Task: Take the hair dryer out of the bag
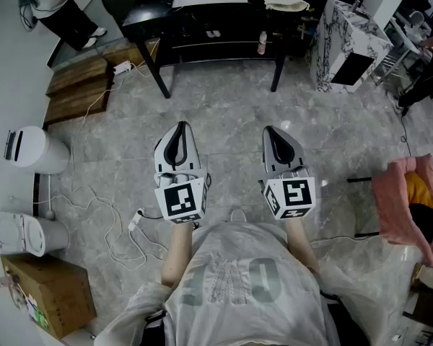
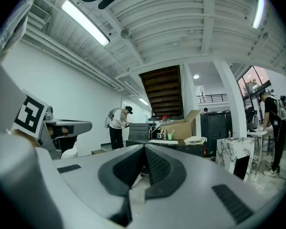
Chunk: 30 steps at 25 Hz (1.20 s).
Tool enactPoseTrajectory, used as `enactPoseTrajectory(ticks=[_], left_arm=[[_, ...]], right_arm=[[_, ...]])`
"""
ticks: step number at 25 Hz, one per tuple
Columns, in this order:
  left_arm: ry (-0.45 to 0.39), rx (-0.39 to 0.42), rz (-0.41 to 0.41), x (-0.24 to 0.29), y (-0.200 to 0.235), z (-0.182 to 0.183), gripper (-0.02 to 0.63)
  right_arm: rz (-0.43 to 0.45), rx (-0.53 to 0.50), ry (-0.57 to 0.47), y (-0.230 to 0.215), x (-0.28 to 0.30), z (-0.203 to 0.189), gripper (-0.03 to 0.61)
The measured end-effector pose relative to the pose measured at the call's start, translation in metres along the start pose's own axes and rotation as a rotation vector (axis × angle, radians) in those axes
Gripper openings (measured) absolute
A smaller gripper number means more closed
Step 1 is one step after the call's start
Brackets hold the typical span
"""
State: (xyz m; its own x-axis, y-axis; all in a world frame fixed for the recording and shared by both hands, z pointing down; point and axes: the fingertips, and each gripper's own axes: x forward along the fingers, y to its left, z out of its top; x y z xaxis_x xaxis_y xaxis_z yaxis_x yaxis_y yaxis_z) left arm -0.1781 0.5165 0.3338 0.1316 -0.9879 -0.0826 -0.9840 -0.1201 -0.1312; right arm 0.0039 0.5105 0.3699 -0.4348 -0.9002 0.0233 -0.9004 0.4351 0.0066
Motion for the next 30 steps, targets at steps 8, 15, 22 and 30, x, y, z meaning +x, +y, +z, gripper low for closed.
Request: enactPoseTrajectory(ticks=[8, 15, 22, 30], left_arm=[[0.029, -0.006, 0.014, 0.02, -0.01, -0.006, 0.032], [0.051, -0.016, 0.014, 0.027, -0.018, -0.021, 0.032], [0.012, -0.04, 0.021, 0.071, -0.006, -0.026, 0.032], [-0.115, -0.015, -0.025, 0.19, 0.018, -0.007, 0.032]], right_arm=[[0.02, 0.008, 0.026, -0.016, 0.013, -0.008, 0.03], [0.057, 0.069, 0.04, -0.021, 0.022, -0.024, 0.03], [0.068, 0.035, 0.028, -0.039, 0.05, -0.022, 0.031], [0.037, -0.034, -0.05, -0.077, 0.139, -0.002, 0.031]])
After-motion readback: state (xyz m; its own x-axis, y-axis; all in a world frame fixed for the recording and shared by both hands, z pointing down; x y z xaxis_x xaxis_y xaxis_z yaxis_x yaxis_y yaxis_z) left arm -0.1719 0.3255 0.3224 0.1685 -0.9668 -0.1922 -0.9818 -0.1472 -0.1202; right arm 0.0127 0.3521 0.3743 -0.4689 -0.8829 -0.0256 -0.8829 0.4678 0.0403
